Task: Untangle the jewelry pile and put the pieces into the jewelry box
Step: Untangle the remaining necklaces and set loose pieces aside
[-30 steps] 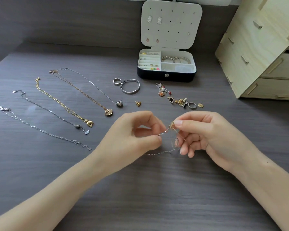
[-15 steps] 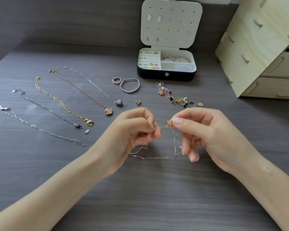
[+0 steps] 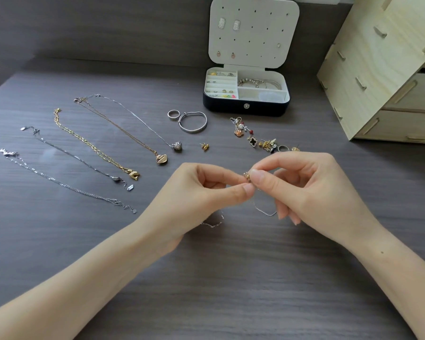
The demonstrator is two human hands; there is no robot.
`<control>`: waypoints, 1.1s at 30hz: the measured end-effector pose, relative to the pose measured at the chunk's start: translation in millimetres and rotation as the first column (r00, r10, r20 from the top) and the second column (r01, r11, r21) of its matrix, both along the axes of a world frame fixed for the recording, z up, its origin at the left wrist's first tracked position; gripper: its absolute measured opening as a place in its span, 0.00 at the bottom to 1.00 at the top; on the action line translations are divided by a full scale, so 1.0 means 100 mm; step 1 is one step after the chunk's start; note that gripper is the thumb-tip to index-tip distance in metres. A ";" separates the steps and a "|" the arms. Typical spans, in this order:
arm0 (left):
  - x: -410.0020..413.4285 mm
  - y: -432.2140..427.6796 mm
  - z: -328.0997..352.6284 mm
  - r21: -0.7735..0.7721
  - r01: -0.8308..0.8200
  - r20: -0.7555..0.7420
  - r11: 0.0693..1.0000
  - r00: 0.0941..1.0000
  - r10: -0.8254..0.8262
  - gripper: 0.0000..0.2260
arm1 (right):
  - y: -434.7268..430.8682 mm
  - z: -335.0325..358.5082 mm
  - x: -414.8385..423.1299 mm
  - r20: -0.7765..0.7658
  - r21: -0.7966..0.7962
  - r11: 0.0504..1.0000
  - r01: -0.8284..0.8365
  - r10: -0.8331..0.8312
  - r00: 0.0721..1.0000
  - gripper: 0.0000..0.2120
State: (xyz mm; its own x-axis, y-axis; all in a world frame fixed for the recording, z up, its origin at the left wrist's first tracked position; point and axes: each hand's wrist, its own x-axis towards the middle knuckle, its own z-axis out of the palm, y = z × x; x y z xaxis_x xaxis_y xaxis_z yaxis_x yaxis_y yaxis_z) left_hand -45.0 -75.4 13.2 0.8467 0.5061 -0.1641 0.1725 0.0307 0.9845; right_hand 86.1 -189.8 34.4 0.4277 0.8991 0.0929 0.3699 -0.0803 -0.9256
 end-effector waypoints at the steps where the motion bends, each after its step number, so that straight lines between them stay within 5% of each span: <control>1: 0.01 -0.01 0.01 -0.019 -0.001 -0.003 1.000 1.000 0.001 0.06 | 0.00 0.00 0.00 0.009 0.001 1.000 0.002 -0.002 1.000 0.05; 5: 0.01 -0.03 0.07 -0.080 0.015 -0.016 0.997 1.000 -0.016 0.02 | 0.01 -0.02 0.02 0.036 0.000 1.000 -0.015 0.015 0.999 0.05; 12: -0.01 0.01 0.11 -0.229 0.150 -0.004 0.962 0.988 -0.155 0.11 | 0.02 -0.05 0.04 -0.013 0.020 0.996 -0.088 0.088 0.996 0.06; 20: -0.02 0.00 0.10 -0.174 0.113 0.019 0.978 0.994 -0.111 0.07 | 0.01 0.00 0.06 -0.150 -0.001 0.997 -0.081 0.080 0.985 0.13; 24: -0.01 -0.01 0.07 -0.052 0.009 0.034 0.999 0.999 -0.008 0.14 | -0.01 0.00 0.07 -0.147 -0.045 0.995 -0.086 0.079 0.986 0.08; 31: 0.00 -0.02 0.07 -0.036 -0.012 0.042 0.999 0.999 0.013 0.08 | -0.02 -0.01 0.02 -0.048 -0.046 0.996 -0.083 0.081 0.996 0.07; 33: 0.00 -0.04 0.07 -0.013 -0.024 0.022 1.000 0.999 0.024 0.06 | -0.02 -0.06 0.00 0.103 -0.002 1.000 -0.016 0.016 0.995 0.06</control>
State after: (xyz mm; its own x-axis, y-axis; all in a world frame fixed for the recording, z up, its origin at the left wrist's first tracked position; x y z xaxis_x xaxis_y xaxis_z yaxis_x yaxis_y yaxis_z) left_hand -45.0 -79.1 20.1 0.8380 0.5242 -0.1519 0.1497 0.0468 0.9876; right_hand 86.5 -192.3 28.6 0.4018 0.9057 0.1350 0.4644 -0.0744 -0.8825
